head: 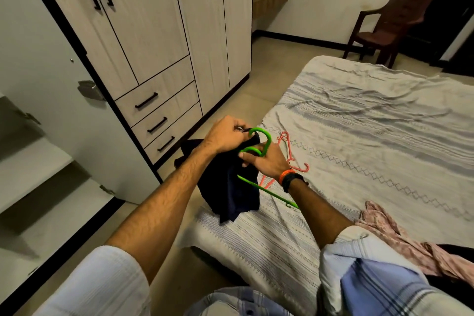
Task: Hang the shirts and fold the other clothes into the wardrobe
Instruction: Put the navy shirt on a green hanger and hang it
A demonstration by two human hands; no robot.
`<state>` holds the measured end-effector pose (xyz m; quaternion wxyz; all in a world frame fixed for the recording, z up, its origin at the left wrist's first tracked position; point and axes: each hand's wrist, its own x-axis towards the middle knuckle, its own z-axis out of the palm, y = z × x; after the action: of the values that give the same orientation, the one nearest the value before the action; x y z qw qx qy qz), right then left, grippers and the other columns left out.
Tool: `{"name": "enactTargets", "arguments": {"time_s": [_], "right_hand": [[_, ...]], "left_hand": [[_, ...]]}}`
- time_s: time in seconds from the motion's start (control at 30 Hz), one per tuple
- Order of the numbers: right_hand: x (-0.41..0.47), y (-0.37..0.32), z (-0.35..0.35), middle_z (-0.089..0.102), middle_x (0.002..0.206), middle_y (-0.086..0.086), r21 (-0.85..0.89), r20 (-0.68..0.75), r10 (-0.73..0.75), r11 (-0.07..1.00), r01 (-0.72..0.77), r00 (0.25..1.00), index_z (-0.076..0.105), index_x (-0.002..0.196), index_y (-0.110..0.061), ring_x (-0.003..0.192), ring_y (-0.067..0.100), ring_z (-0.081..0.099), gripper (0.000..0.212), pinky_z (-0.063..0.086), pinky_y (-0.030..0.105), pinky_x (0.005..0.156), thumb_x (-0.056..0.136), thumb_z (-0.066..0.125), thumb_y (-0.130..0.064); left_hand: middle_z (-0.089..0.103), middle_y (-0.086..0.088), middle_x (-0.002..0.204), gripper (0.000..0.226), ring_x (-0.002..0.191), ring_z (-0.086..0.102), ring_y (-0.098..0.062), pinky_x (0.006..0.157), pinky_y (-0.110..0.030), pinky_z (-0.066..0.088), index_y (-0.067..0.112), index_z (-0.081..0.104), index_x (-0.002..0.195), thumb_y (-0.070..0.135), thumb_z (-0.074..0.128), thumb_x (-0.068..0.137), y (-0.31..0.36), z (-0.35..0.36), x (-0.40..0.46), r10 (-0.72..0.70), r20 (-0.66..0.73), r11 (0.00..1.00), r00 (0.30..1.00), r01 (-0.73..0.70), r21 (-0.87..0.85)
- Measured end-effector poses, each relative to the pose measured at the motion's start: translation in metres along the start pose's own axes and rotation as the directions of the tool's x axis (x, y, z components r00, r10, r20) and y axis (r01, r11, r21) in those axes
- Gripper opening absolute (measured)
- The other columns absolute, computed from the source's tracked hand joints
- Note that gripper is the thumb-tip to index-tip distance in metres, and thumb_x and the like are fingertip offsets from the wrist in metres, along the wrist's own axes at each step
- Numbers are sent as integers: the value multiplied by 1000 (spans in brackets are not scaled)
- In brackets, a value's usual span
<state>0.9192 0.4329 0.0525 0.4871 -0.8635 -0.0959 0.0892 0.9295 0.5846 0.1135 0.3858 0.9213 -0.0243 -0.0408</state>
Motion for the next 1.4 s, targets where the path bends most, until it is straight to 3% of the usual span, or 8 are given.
{"name": "enactTargets", "arguments": {"time_s": [0.13,0.27,0.47,0.63,0.93,1.1,1.23,1.4], "right_hand": [[11,5,10,70,80,4,33,-140,70,997,-66,988,68,88,-17,72,20,65,53,53,33,59,54,65,-57],[8,-4,4,62,56,4,184,-212,72,982,-32,975,65,67,-11,46,16,56,21,41,26,46,68,78,-27],[1,-2,3,58,51,5,538,-97,13,842,41,995,56,79,-4,37,13,53,14,39,21,38,82,65,7],[-1,-11,4,61,70,19,765,48,1,643,-38,999,56,85,2,51,24,65,23,44,23,41,68,44,-9],[15,-1,-7,67,82,2,474,209,259,817,-329,943,66,101,-12,71,13,63,11,53,24,52,90,64,-11],[25,9,-3,70,86,10,335,153,260,894,-297,954,67,70,-15,77,16,61,23,51,25,58,91,64,-7],[26,11,-2,56,70,5,255,186,191,938,-235,964,62,78,-14,60,12,44,19,36,22,51,96,60,-12],[30,17,-3,57,71,2,357,210,132,912,-202,969,57,88,-14,60,14,50,10,41,24,55,95,64,-19]], "left_hand": [[76,2,91,18,93,71,-18,92,-43,55,23,76,97,31,71,81,6,2,-2,20,30,985,999,-14,-169],[72,8,97,23,97,66,-11,91,-29,50,23,74,110,27,70,87,11,-5,-10,75,87,997,993,-76,9],[72,7,106,32,100,64,-9,93,-27,48,24,71,111,31,79,80,8,-15,-14,61,117,992,991,-73,105],[71,2,101,30,95,65,-13,90,-33,52,21,70,105,27,81,77,-2,-11,-16,83,-6,991,997,-82,105],[71,3,96,15,91,66,-13,89,-30,53,24,68,97,24,75,84,-10,-9,-25,139,-13,981,990,-136,140],[70,6,90,27,84,65,-9,78,-26,53,23,70,91,44,79,77,-12,-7,-29,140,-41,979,989,-132,154],[65,11,82,40,79,61,-2,72,-21,48,23,68,83,60,77,70,-16,-6,-30,104,-129,980,986,-80,181],[67,7,79,31,80,66,-13,73,-28,55,23,67,83,53,74,78,-31,-11,-22,28,-202,984,979,8,177]]}}
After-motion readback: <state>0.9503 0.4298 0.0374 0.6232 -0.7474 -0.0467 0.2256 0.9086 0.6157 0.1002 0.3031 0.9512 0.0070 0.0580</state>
